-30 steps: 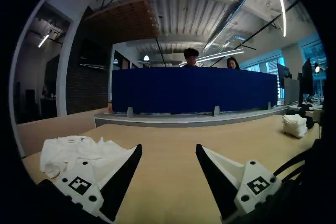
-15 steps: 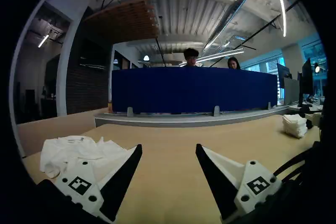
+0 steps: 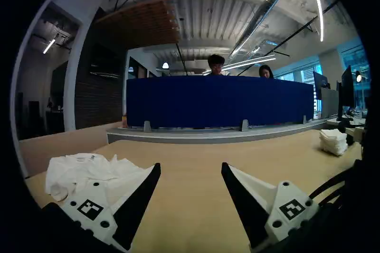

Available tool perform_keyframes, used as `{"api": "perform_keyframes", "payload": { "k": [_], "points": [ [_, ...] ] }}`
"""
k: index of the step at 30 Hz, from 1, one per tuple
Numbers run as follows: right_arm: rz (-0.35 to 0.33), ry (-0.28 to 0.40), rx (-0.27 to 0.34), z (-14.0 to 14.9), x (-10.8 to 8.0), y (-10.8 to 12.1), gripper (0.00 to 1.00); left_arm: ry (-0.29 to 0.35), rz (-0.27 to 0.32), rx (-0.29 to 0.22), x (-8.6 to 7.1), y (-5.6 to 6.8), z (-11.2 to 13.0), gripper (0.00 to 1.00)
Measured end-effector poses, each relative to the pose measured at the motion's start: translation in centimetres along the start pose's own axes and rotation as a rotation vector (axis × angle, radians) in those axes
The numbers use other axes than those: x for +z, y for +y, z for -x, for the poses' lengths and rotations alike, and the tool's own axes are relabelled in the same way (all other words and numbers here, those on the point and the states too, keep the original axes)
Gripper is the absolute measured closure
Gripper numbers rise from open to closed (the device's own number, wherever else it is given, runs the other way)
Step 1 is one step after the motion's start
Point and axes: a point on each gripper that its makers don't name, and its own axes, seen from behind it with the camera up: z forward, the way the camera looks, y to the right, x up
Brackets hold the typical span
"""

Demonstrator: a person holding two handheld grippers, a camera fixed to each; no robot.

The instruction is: Fold towel

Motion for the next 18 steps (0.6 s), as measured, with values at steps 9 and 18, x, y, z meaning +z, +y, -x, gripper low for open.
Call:
{"api": "perform_keyframes", "payload": {
  "k": [9,18],
  "points": [
    [0.0,0.0,0.0,-0.05,-0.07,-0.06,0.0,0.0,0.0,0.0,-0.04,-0.04,0.05,0.05],
    [0.0,0.0,0.0,-0.09,0.03,-0.05,0.0,0.001,0.0,0.0,-0.03,-0.01,0.0,0.05]
  ]
}}
